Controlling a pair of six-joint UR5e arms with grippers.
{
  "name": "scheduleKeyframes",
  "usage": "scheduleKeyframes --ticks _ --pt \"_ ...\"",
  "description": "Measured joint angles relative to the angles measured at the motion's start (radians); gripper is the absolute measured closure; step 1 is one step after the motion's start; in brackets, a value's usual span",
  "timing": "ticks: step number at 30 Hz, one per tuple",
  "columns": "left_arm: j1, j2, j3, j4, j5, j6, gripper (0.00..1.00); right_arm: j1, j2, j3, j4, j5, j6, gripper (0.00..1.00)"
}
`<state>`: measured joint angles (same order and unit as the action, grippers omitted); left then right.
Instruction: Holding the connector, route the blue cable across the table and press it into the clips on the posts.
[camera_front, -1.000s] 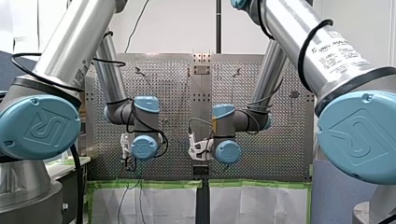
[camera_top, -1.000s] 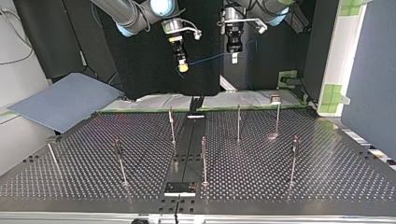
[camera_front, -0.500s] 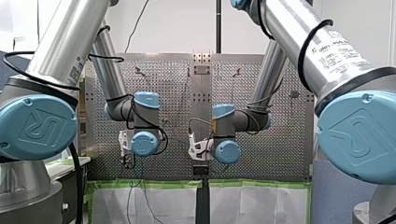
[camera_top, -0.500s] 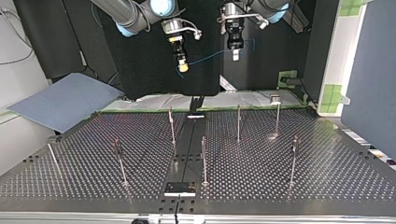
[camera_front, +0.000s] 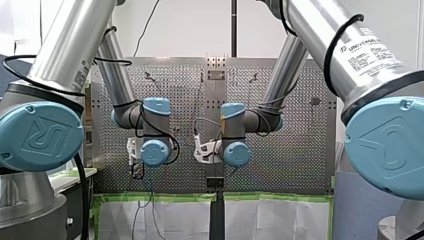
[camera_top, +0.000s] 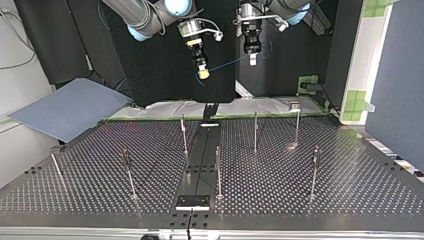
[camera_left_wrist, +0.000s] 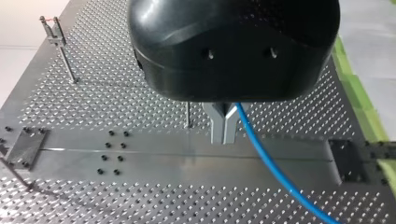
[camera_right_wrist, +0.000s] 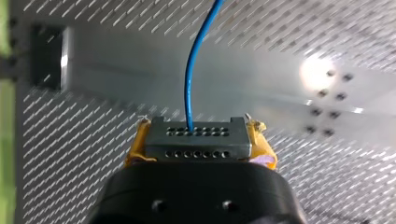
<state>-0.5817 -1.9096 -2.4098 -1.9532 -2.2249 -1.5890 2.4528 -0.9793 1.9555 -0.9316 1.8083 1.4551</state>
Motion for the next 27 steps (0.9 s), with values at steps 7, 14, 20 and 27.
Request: scheduleKeyframes --ticks 7,14,20,27 --pt "0.023 0.047 0.037 -0.04 -0.039 0.022 1.0 0.012 -0.064 -0.064 0.064 -0.059 0.056 1.0" --pt "0.066 0.096 0.084 -0.088 -0.087 0.027 1.0 0.006 -0.123 -0.123 0.123 -0.086 0.111 1.0" --pt "0.115 0.145 0.097 -0.137 -0.136 0.03 1.0 -0.001 -0.175 -0.172 0.175 -0.102 0.124 1.0" --pt "0.16 0.208 0.098 -0.2 -0.16 0.024 1.0 -0.011 -0.237 -0.221 0.237 -0.129 0.129 1.0"
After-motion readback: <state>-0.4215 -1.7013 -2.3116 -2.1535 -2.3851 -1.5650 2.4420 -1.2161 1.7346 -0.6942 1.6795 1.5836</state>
